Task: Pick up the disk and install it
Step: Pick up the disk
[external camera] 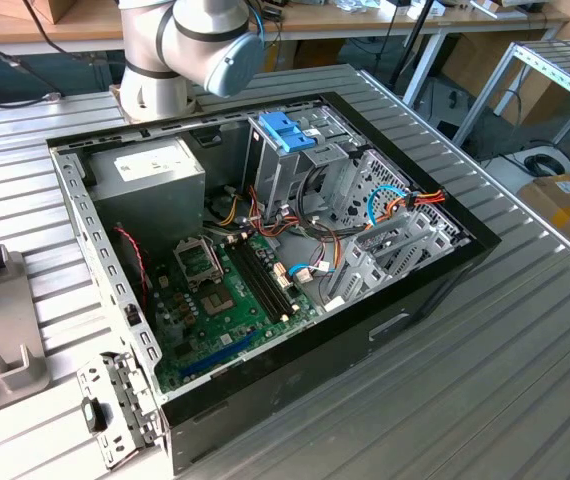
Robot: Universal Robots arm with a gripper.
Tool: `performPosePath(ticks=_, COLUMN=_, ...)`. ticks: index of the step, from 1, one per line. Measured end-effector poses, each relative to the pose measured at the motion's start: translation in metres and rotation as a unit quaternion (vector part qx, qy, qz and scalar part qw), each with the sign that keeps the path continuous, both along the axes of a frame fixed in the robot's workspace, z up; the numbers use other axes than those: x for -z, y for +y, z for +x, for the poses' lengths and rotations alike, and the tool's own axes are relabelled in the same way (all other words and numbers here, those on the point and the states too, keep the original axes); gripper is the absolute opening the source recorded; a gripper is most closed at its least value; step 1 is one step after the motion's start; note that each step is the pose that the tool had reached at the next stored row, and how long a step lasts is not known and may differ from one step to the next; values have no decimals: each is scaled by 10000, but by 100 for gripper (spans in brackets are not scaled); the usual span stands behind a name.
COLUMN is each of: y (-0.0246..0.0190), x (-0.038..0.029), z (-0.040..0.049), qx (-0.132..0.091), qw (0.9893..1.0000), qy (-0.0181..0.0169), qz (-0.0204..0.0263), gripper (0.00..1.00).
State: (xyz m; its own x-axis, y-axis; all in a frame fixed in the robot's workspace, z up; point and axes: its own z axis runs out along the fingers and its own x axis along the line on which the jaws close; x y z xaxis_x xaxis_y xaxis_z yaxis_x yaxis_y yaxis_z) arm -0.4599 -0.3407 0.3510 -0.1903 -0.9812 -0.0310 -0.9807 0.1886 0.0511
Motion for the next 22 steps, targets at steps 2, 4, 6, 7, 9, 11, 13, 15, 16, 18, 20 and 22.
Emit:
performPosePath(ticks=2, y=17, x=6, z=0, qx=-93, qw=10000, qy=0, qz=0, gripper=54)
performPosePath(ticks=4, y=25, x=12, z=0, qx=-217, qw=9998, qy=-1, qz=0, gripper=54)
performPosePath(ticks=6, y=36, x=16, z=0, qx=-343, qw=9994, qy=0, qz=0, gripper=54)
performPosePath(ticks=7, y=46, x=20, z=0, qx=-391, qw=9992, qy=0, qz=0, gripper=54)
performPosePath(ticks=9, y=71, x=30, z=0, qx=-484, qw=9988, qy=0, qz=0, gripper=54)
performPosePath(ticks=11, y=95, x=41, z=0, qx=-522, qw=9986, qy=0, qz=0, gripper=54)
performPosePath(ticks=13, y=106, x=59, z=-1, qx=-541, qw=9985, qy=-1, qz=1, gripper=54)
performPosePath(ticks=15, y=107, x=72, z=-4, qx=-549, qw=9985, qy=0, qz=2, gripper=54)
performPosePath(ticks=16, y=107, x=79, z=-6, qx=-552, qw=9985, qy=0, qz=2, gripper=54)
performPosePath(ticks=18, y=108, x=105, z=-11, qx=-565, qw=9984, qy=0, qz=4, gripper=54)
performPosePath(ticks=20, y=108, x=125, z=-14, qx=-576, qw=9983, qy=-1, qz=4, gripper=54)
performPosePath(ticks=22, y=108, x=144, z=-16, qx=-585, qw=9983, qy=0, qz=4, gripper=54)
